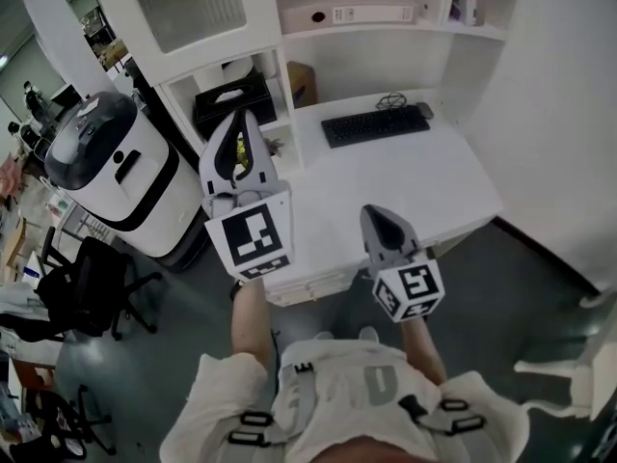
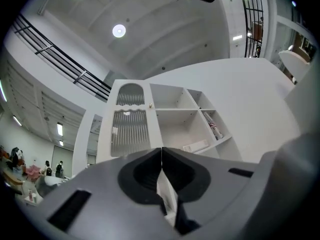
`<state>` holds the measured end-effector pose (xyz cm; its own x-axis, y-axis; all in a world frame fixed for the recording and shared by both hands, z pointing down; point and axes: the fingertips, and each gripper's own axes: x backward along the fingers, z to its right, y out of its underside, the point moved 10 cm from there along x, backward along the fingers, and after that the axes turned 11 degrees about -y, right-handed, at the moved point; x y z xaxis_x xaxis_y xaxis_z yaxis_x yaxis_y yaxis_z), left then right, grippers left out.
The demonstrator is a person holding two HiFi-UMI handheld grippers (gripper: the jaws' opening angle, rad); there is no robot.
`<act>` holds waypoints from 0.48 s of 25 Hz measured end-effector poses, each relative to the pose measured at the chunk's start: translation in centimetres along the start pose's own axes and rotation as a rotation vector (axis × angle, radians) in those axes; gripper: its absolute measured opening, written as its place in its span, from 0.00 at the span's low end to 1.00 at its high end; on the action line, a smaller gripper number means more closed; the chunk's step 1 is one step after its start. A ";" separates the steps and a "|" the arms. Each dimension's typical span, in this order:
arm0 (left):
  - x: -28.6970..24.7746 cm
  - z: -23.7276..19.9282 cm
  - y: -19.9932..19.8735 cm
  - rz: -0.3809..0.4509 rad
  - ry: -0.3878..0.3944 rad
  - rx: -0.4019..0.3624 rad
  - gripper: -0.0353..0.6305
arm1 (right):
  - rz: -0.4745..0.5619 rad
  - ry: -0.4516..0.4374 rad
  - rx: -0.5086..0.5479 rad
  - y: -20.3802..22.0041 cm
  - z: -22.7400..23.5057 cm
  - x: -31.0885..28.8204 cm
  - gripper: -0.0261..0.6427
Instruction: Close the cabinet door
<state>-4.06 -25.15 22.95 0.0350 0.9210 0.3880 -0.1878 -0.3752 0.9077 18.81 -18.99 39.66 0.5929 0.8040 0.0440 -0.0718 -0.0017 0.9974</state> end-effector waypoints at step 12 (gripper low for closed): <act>9.5 2.7 8.1 -0.194 0.089 0.203 0.06 | 0.036 0.000 0.018 0.0 -1.1 -0.1 0.04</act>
<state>-2.57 -19.71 34.44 -0.0367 0.9799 0.1963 0.0143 -0.1959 0.9805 17.88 -18.41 39.62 0.5904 0.8031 0.0801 -0.0791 -0.0412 0.9960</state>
